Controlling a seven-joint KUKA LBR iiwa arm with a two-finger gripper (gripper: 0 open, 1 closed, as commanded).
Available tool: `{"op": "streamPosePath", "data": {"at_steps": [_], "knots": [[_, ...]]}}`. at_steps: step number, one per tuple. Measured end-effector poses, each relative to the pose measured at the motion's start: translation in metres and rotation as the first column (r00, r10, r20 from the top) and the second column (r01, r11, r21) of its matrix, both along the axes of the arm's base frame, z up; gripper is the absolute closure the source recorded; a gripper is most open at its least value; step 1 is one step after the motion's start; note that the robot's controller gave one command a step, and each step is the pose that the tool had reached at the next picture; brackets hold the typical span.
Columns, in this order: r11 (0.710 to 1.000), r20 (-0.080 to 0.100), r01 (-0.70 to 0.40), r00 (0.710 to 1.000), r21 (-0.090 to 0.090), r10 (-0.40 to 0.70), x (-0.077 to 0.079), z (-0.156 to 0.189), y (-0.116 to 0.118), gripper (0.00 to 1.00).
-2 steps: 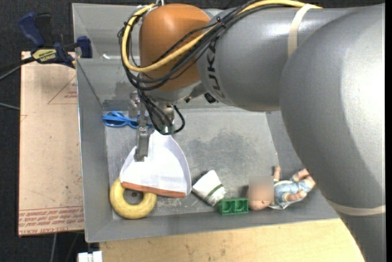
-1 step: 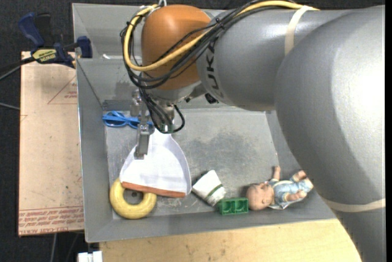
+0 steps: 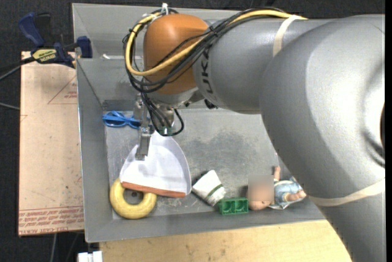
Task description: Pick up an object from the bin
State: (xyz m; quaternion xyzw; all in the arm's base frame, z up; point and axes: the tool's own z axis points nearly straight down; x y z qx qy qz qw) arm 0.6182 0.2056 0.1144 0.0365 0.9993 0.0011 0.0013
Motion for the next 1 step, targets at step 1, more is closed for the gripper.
{"op": "streamPosePath", "data": {"at_steps": [1], "knots": [[0.979,0.011,-0.206,0.979,0.005,0.206,0.0103,-0.0404,0.0019,1.0]]}}
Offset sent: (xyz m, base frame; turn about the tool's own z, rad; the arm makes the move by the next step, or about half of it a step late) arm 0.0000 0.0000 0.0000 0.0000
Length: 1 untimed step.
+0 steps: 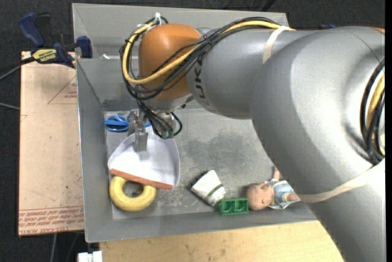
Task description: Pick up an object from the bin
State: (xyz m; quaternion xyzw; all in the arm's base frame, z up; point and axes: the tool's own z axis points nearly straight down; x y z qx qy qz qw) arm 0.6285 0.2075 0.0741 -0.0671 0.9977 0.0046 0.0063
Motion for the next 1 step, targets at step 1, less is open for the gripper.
{"op": "streamPosePath", "data": {"at_steps": [1], "knots": [[1.0,0.0,0.0,1.0,0.0,0.0,0.0,0.0,0.0,1.0]]}}
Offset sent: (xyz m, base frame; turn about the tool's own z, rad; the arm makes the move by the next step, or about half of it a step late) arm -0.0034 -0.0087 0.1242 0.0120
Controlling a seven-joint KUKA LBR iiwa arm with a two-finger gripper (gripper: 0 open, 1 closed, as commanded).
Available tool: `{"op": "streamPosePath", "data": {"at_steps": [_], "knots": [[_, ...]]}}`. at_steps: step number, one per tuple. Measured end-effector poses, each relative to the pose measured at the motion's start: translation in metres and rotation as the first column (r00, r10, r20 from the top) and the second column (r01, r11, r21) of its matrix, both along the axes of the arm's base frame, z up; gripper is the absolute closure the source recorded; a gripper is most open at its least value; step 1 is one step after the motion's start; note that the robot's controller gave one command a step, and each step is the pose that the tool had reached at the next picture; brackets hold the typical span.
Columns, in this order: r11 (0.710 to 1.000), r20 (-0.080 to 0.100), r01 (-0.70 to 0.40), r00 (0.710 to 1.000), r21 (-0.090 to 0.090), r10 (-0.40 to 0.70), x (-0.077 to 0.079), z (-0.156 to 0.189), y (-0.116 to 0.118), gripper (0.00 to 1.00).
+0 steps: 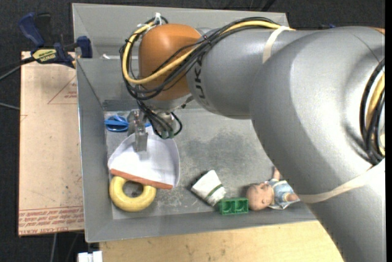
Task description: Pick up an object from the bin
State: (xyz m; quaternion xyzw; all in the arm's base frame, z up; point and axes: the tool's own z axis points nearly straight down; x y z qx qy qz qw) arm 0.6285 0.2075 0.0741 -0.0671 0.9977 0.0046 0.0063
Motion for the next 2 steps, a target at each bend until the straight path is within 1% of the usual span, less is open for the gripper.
{"op": "streamPosePath", "data": {"at_steps": [1,2], "knots": [[1.0,0.003,0.013,1.0,0.002,-0.013,-0.0028,0.1242,-0.0081,1.0],[1.0,0.003,0.013,1.0,0.002,-0.013,-0.0028,0.1241,-0.0082,1.0]]}}
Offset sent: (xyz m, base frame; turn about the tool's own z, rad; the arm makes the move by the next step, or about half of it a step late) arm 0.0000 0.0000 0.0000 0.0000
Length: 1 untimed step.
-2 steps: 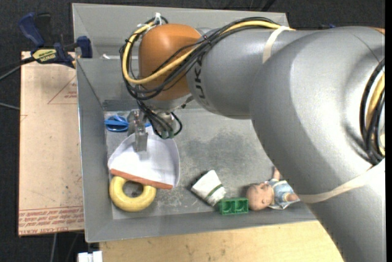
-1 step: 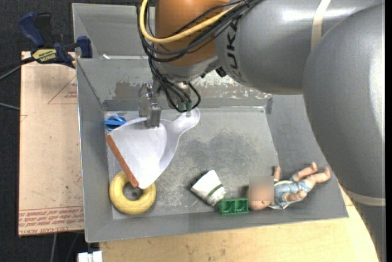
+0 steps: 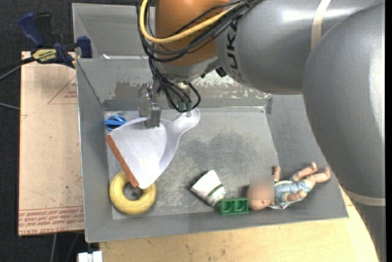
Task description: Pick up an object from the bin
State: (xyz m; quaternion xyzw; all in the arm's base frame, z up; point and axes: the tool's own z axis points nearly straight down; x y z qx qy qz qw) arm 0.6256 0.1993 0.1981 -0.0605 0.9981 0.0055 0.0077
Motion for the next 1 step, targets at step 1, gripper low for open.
{"op": "streamPosePath", "data": {"at_steps": [1], "knots": [[1.0,-0.006,0.001,1.0,-0.001,-0.001,-0.0029,0.0439,-0.0136,1.0]]}}
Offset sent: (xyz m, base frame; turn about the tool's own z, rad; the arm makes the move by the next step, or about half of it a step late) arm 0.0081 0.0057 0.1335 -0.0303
